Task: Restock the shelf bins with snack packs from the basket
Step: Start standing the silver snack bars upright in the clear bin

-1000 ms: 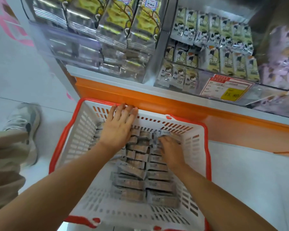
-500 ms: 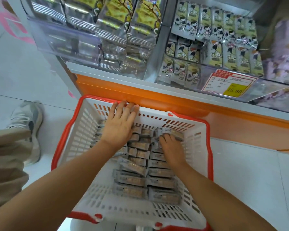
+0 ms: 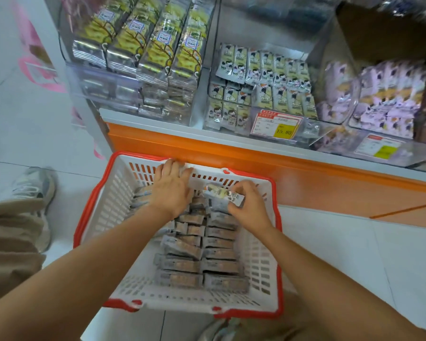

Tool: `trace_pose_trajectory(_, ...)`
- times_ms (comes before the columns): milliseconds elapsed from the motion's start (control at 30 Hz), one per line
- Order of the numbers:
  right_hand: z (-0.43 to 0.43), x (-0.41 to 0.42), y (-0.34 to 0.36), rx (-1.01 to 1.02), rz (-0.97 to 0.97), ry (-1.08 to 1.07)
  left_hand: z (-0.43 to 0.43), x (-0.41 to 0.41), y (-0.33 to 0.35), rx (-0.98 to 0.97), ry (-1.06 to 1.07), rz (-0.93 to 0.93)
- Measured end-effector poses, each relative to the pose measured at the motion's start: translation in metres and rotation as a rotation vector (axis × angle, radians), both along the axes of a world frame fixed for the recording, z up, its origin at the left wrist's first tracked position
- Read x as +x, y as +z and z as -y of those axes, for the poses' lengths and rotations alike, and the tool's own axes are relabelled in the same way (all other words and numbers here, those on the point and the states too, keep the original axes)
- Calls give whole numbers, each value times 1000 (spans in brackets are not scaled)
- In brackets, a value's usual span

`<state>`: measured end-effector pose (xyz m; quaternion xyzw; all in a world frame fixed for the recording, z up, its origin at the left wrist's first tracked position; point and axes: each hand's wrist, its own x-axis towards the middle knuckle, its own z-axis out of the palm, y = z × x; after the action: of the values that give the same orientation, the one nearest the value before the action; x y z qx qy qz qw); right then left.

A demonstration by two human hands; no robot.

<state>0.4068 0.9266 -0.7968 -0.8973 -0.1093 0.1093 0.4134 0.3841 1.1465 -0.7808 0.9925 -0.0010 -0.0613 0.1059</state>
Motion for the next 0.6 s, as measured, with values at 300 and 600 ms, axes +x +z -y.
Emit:
trace_pose_trajectory(300, -1, -26, 75, 281, 84, -13, 41, 5, 52, -1178, 536, -162)
trace_pose_trajectory(600, 6, -37, 123, 143, 256, 111, 48, -9, 112, -908, 268, 147)
